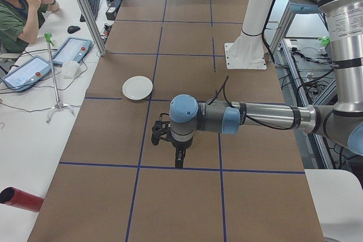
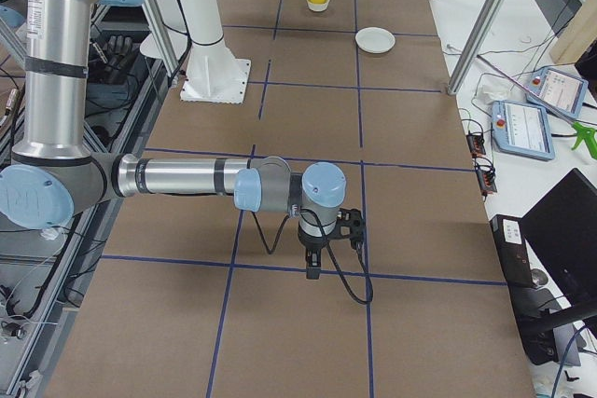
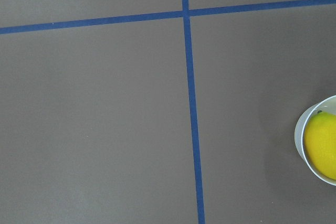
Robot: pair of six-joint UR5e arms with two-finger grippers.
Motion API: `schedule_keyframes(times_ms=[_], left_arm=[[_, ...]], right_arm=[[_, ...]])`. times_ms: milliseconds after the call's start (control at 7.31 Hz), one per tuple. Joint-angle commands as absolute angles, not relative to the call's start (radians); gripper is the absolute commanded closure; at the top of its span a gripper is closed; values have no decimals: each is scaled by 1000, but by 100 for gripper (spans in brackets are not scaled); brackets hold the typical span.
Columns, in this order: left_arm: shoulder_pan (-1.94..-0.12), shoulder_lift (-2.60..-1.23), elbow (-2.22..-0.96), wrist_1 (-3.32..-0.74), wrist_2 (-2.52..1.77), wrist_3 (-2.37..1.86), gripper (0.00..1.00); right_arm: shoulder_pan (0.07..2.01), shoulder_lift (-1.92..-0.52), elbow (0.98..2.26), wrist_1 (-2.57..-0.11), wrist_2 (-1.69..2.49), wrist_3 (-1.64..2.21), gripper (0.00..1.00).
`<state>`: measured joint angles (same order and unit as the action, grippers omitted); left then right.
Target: Move lemon from plate to bowl
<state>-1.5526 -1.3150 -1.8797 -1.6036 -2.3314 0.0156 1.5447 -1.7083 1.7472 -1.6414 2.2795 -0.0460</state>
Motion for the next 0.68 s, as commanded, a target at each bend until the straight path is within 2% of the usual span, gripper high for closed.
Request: schedule_keyframes(times_ms=[0,547], left_arm=[[-1552,-1319,-1881,-1603,-2332,15,0],[-1552,-1319,-1873,-1603,-2332,15,0]], right_arm=[[1545,-1709,1747,-1641,2279,-46,0],[1545,-1709,1747,-1641,2279,-46,0]])
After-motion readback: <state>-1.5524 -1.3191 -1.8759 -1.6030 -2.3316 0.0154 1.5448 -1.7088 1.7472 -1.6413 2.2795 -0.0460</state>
